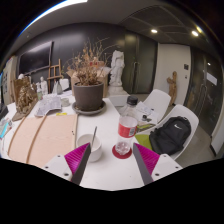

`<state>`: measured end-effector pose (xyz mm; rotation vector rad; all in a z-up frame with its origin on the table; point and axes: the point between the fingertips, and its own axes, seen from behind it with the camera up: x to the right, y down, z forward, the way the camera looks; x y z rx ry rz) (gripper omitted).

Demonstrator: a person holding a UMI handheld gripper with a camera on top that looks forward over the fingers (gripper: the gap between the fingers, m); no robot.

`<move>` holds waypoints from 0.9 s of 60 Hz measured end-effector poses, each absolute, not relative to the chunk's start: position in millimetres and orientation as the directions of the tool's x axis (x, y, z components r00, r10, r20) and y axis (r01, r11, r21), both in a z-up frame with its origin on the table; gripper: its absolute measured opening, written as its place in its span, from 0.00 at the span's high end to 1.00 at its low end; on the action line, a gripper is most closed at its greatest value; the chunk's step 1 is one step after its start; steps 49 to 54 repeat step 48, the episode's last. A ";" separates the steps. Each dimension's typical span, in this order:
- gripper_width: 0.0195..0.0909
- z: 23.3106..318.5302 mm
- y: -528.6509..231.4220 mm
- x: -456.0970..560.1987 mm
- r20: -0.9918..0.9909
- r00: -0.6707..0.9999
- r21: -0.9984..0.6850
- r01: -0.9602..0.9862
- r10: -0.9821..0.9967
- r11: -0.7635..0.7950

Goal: Pour water

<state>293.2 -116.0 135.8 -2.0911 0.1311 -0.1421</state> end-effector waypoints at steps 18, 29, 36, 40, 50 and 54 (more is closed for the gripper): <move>0.07 209.8 -219.9 159.4 0.048 0.994 -0.852 -0.010 -0.096 -0.524; 0.07 228.1 -250.5 106.4 0.095 0.992 -0.855 0.042 -0.078 -0.517; 0.07 231.3 -261.9 86.3 0.109 0.991 -0.853 0.054 -0.077 -0.519; 0.07 230.7 -267.5 77.3 0.093 0.993 -0.849 0.037 -0.079 -0.528; 0.07 229.0 -271.4 68.4 0.102 0.992 -0.845 0.047 -0.074 -0.533; 0.07 229.0 -271.4 68.4 0.102 0.992 -0.845 0.047 -0.074 -0.533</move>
